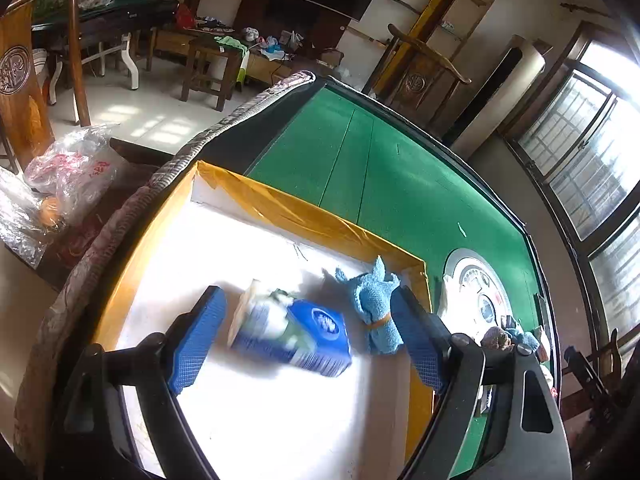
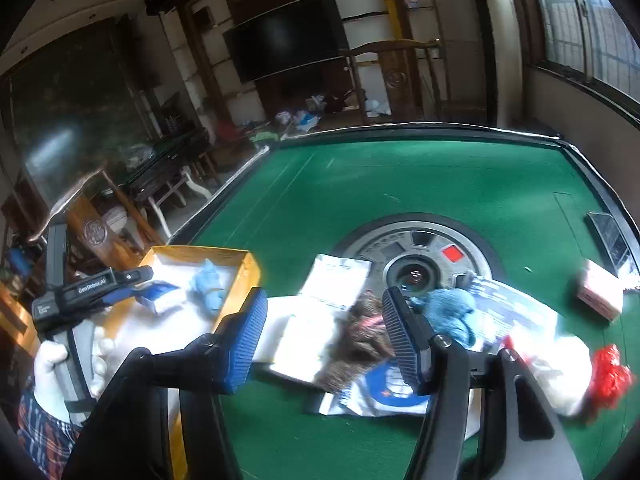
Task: Organize soft objects
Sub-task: 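Carry the tissue pack into the yellow box with left while right drops blue crochet toy there, then grasp the lemon-print tissue pack with the left tool, then place lemon pack in box with left while right carries red-wrapped crochet toy there, then move both open tools back over the pile on the table, then grasp the brown knitted sock with the left tool, then carry the brown sock into the yellow box and open the left tool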
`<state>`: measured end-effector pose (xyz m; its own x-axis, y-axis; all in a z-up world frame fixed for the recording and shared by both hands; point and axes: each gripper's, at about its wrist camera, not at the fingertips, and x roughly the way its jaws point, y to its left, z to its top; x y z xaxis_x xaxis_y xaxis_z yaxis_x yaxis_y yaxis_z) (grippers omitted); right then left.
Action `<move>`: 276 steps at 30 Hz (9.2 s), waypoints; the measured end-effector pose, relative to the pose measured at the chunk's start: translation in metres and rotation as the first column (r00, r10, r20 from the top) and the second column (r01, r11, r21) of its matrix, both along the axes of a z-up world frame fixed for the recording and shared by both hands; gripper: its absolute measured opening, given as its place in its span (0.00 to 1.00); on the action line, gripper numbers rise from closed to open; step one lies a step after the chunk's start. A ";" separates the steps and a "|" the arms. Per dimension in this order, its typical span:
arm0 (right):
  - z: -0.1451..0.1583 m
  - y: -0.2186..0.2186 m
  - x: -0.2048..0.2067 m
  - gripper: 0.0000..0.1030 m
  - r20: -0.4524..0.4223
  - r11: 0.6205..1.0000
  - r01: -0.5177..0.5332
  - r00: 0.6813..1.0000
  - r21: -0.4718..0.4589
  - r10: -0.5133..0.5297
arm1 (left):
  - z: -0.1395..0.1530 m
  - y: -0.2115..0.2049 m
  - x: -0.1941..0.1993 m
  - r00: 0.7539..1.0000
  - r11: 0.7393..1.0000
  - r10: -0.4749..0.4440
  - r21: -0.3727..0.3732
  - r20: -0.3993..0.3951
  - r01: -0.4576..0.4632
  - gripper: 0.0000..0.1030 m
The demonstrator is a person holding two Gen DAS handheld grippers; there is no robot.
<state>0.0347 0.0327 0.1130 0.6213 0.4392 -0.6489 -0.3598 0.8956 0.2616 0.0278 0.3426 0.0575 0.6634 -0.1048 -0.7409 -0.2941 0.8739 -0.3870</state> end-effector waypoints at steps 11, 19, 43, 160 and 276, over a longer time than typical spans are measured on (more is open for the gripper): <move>-0.012 -0.121 -0.036 0.53 0.084 0.979 0.204 0.975 0.023 -0.206 | 0.048 -0.081 -0.026 0.993 0.995 -0.094 0.024 0.068 0.092 0.82; -0.037 -0.172 -0.028 0.53 0.066 0.950 0.302 0.949 0.082 -0.308 | 0.014 -0.197 0.009 0.971 0.960 -0.228 0.148 -0.071 0.236 0.82; -0.045 -0.189 -0.029 0.54 0.027 0.931 0.335 0.939 0.144 -0.342 | 0.000 -0.236 -0.011 0.955 0.920 -0.294 0.259 -0.038 0.293 0.25; -0.054 0.225 -0.028 0.54 -0.325 0.900 -0.436 0.852 -0.006 0.411 | 0.022 0.065 -0.257 0.976 0.993 0.101 0.037 0.194 -0.110 0.62; -0.102 0.099 0.024 0.65 -0.249 0.973 -0.111 0.967 -0.201 0.059 | 0.004 -0.001 -0.148 1.000 0.990 0.014 0.139 0.003 -0.015 0.60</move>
